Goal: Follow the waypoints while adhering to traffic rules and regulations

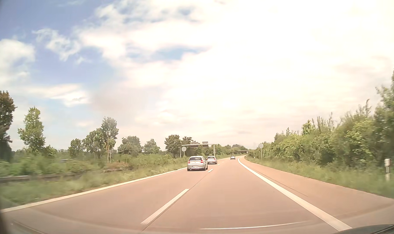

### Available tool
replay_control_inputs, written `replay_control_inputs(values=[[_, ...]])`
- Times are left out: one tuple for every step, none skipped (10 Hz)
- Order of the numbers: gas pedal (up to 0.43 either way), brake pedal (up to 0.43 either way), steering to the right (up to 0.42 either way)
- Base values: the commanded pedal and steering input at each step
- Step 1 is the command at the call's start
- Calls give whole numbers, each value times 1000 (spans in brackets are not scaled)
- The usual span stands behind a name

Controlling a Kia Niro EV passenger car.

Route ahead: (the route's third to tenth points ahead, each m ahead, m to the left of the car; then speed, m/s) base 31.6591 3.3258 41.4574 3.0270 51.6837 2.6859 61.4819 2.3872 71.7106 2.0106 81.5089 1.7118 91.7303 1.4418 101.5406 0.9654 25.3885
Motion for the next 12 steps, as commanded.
replay_control_inputs(values=[[260, 0, 4], [260, 0, 4], [260, 0, 4], [260, 0, 4], [260, 0, 4], [260, 0, 4], [260, 0, 4], [260, 0, 4], [260, 0, 4], [260, 0, 4], [260, 0, 3], [260, 0, 3]])
